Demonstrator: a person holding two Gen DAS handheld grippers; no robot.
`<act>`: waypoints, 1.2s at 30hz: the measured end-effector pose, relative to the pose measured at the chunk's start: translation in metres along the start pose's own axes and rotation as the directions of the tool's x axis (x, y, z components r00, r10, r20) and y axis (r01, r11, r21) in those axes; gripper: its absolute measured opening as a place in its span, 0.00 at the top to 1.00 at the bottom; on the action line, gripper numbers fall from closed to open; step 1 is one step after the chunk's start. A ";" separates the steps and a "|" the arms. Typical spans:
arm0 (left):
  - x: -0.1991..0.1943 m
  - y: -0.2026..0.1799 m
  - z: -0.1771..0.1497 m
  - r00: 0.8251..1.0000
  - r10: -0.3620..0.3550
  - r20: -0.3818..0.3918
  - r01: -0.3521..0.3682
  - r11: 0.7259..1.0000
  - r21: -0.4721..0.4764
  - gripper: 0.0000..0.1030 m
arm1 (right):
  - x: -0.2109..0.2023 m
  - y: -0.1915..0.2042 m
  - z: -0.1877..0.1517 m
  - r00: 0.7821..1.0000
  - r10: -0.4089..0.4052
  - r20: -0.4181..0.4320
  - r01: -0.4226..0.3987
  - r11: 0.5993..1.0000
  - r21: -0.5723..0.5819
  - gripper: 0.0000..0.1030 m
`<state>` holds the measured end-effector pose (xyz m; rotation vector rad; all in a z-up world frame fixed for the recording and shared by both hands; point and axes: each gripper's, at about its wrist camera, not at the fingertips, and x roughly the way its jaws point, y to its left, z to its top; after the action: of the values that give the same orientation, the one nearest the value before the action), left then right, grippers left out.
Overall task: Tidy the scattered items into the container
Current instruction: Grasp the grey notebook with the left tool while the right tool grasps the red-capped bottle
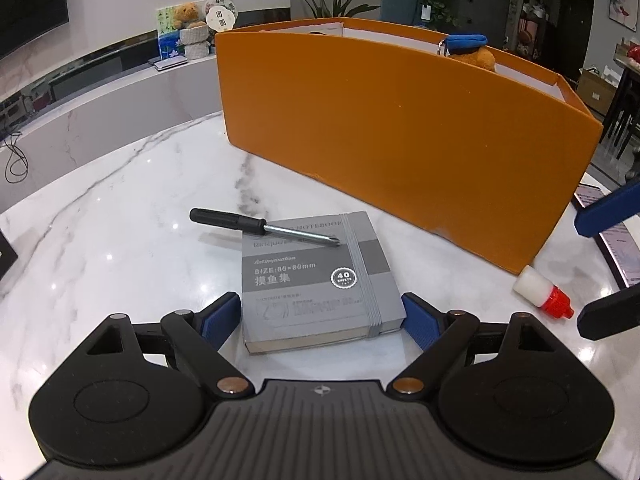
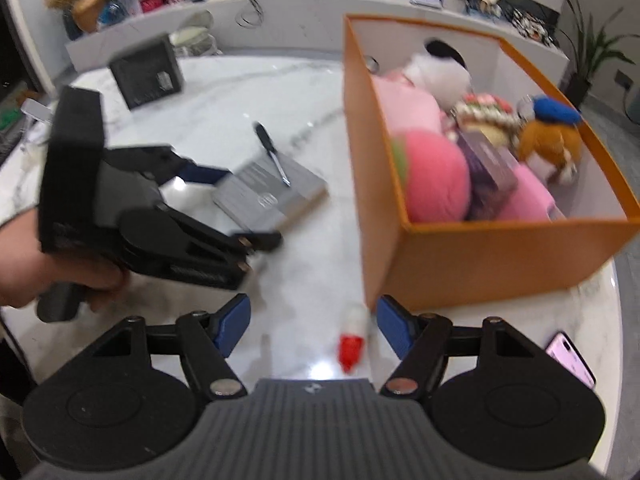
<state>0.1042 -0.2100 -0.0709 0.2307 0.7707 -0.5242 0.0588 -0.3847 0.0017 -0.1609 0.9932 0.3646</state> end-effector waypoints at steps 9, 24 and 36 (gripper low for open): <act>0.002 -0.002 -0.003 0.999 0.004 0.041 -0.004 1.000 -0.001 0.00 | 0.019 -0.005 -0.011 0.998 -0.017 -0.068 0.017 1.000 0.005 0.41; 0.003 -0.002 -0.004 0.998 -0.003 0.058 0.003 1.000 0.006 0.00 | 0.039 -0.006 -0.012 0.992 -0.047 -0.121 0.049 0.999 0.008 0.49; 0.001 -0.003 -0.002 1.000 -0.002 0.024 0.002 1.000 0.004 0.00 | 0.039 -0.006 -0.009 0.991 -0.061 -0.120 0.062 0.998 0.002 0.64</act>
<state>0.1018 -0.2118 -0.0729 0.2268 0.7470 -0.5298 0.0730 -0.3841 -0.0361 -0.2099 1.1049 0.2983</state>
